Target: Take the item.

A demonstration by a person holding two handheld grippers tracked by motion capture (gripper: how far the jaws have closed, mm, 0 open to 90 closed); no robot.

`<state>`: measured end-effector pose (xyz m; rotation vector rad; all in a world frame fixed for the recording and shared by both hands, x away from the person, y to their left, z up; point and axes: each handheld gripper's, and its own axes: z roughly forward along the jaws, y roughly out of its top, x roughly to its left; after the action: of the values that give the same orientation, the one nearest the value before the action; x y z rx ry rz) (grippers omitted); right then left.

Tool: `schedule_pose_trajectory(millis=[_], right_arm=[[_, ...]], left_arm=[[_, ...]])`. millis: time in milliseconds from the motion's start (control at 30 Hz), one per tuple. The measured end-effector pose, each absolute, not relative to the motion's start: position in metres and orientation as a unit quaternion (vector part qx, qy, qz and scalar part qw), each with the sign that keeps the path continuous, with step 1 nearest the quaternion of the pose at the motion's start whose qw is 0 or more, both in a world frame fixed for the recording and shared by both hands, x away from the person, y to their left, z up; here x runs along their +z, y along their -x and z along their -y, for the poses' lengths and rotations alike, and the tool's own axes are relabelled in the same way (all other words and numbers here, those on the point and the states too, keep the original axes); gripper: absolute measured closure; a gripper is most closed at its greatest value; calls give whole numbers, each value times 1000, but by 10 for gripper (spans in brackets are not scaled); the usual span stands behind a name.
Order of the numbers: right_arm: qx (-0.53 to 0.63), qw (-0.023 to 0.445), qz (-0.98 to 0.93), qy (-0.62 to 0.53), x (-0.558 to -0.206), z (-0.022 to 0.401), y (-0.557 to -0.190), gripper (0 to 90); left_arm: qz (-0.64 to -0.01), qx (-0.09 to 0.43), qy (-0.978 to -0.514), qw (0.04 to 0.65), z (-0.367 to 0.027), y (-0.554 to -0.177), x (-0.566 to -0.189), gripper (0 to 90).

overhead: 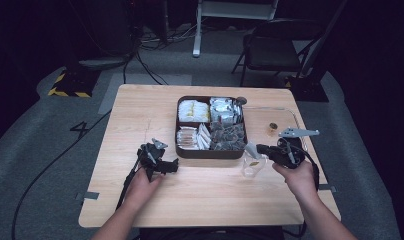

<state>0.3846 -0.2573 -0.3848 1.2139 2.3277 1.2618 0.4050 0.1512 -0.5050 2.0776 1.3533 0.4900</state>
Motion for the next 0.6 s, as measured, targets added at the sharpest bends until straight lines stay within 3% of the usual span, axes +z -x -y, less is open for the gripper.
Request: schedule_pose_trajectory(millis=[167,367,600], right_arm=[[426,108,-797,-415,-390,258,-381,898],[424,95,-800,-415,-395,260,-379,726],[425,105,-799,-412,-392,262,-379,686]], left_arm=[[-511,185,-783,302,-151,-405,-505,1],[-511,185,-783,302,-151,-405,-505,1],[-511,185,-783,302,-151,-405,-505,1]])
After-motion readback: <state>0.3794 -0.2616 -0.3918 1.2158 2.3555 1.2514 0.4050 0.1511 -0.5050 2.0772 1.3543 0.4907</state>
